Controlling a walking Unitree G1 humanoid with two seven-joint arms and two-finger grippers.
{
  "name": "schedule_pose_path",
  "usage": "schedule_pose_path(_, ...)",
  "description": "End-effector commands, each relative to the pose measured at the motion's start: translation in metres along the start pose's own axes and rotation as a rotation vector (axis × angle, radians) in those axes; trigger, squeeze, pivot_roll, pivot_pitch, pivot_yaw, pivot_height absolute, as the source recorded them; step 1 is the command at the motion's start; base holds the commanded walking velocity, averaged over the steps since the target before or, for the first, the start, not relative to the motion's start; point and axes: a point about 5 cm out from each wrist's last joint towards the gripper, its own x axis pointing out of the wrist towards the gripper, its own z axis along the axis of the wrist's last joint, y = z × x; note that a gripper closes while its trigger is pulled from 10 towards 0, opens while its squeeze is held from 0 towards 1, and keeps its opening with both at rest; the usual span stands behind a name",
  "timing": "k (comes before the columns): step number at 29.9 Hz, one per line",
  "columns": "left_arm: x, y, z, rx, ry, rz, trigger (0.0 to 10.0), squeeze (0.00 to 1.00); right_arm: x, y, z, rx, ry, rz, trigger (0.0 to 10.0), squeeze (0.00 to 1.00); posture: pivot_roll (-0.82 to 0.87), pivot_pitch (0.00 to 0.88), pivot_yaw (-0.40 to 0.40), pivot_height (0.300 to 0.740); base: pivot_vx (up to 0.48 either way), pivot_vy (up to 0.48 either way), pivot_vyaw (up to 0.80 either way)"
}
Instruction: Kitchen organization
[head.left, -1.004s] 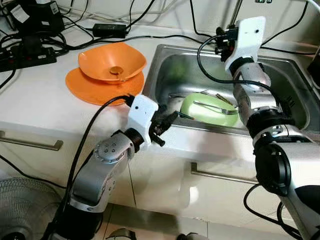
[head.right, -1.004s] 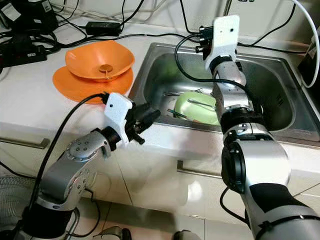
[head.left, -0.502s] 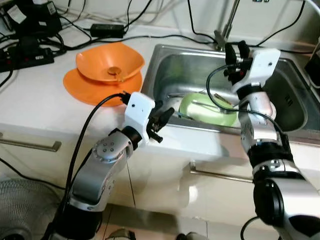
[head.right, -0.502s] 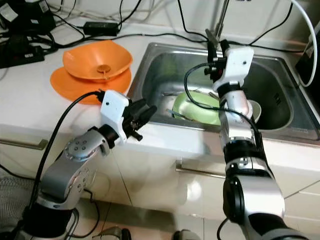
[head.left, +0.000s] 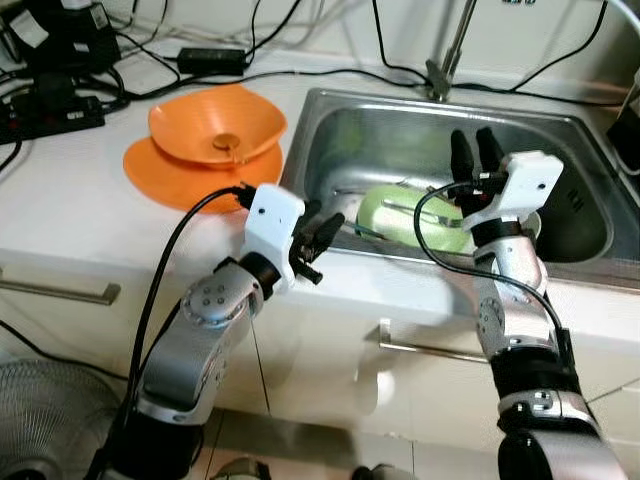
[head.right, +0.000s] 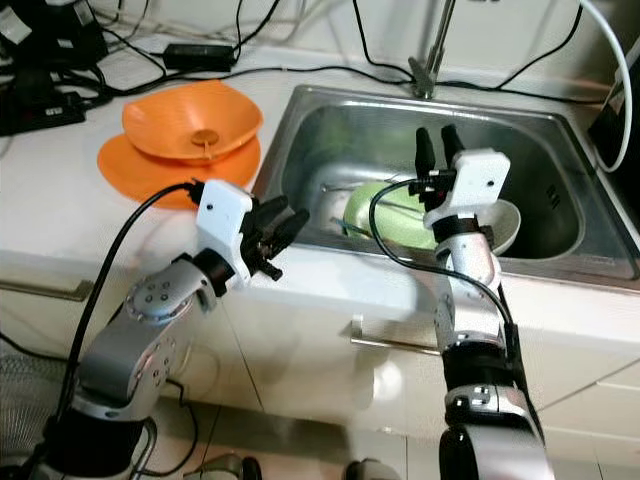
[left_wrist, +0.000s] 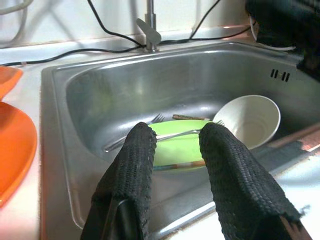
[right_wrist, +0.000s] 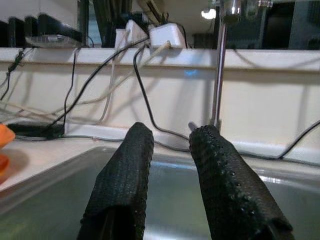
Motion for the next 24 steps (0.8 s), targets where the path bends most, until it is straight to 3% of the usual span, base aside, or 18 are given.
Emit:
schedule_pose_path(1, -0.001, 0.001, -0.001, 0.005, -0.014, 0.03, 10.0, 0.0, -0.002, 0.004, 0.004, 0.011, -0.006, 0.001, 10.0, 0.0, -0.01, 0.105, -0.023, 0.74, 0.0, 0.0, 0.0)
schedule_pose_path(9, -0.003, 0.018, 0.002, 0.04, -0.117, 0.211, 10.0, 0.0, -0.011, 0.023, 0.0, 0.056, 0.019, 0.023, 10.0, 0.0, -0.01, 0.106, -0.026, 0.74, 0.0, 0.0, 0.0)
schedule_pose_path(18, 0.0, 0.017, -0.002, 0.096, -0.213, 0.275, 10.0, 0.0, -0.021, 0.037, -0.013, 0.081, 0.08, 0.028, 10.0, 0.0, -0.01, 0.101, -0.025, 0.74, 0.0, 0.0, 0.0)
schedule_pose_path(24, 0.005, 0.017, 0.001, 0.193, -0.188, 0.291, 10.0, 0.0, -0.03, 0.046, -0.021, 0.095, 0.114, 0.035, 10.0, 0.0, -0.01, 0.096, -0.016, 0.74, 0.0, 0.0, 0.0)
